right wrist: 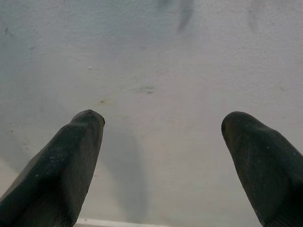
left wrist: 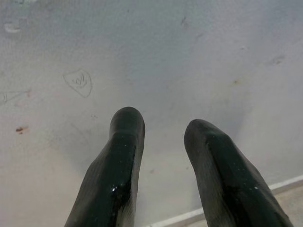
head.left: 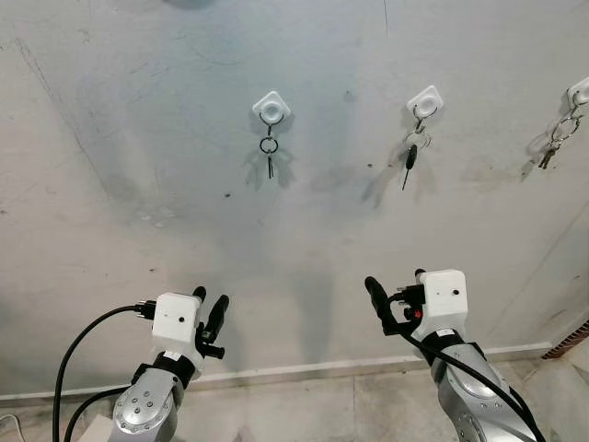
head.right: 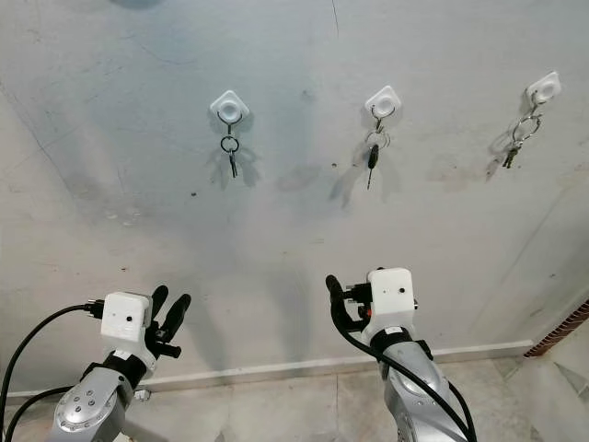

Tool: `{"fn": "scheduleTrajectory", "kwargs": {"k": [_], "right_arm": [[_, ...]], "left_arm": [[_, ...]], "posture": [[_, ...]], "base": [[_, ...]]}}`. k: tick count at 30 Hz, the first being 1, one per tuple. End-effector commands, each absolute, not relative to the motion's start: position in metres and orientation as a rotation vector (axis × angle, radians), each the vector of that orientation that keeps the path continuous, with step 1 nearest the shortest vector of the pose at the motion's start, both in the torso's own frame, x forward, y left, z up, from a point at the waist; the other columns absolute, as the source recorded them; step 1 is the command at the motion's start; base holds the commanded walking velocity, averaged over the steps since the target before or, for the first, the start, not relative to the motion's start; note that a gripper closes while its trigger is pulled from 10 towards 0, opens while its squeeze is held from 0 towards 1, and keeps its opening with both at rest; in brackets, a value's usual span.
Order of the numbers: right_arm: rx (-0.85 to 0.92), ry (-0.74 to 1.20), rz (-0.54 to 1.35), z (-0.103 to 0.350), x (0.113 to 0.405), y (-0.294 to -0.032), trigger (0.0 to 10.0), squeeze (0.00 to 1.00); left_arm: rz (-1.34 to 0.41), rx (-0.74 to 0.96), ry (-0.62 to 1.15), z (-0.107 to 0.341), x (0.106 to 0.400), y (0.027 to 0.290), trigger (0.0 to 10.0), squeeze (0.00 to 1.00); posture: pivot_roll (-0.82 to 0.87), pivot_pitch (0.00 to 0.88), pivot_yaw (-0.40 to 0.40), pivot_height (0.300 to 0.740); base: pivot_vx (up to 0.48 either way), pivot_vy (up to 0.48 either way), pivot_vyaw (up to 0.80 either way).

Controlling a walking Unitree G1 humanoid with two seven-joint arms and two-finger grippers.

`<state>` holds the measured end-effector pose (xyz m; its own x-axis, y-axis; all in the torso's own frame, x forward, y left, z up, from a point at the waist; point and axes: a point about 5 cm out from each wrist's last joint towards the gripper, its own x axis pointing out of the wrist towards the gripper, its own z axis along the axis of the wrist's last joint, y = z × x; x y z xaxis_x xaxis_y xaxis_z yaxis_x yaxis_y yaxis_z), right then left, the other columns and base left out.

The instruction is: Hang keys on a hook

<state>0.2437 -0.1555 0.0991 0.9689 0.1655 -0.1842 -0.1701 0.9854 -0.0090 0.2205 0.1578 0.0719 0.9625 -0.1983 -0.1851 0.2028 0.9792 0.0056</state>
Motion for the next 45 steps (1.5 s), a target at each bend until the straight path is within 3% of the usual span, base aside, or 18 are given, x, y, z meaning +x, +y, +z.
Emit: {"fn": "scheduleTrajectory", "kwargs": {"k": [1,45], "right_arm": [[-0.018,0.183,0.184,0.100,0.245,-0.151,10.0,0.00],[0.004,0.168,0.140,0.105,0.257,-0.157,10.0,0.00]], "left_arm": [[-0.206,0.033,0.201,0.070,0.220,0.160,10.0,0.00],[-0.209,0.024,0.207,0.070,0.225,0.159,10.0,0.00]], "posture": [[0.00,0.000,0.076,0.740],[-0.02,0.000,0.089,0.740]], "base": [[-0.274,0.000,0.00],[-0.274,0.000,0.00]]}}
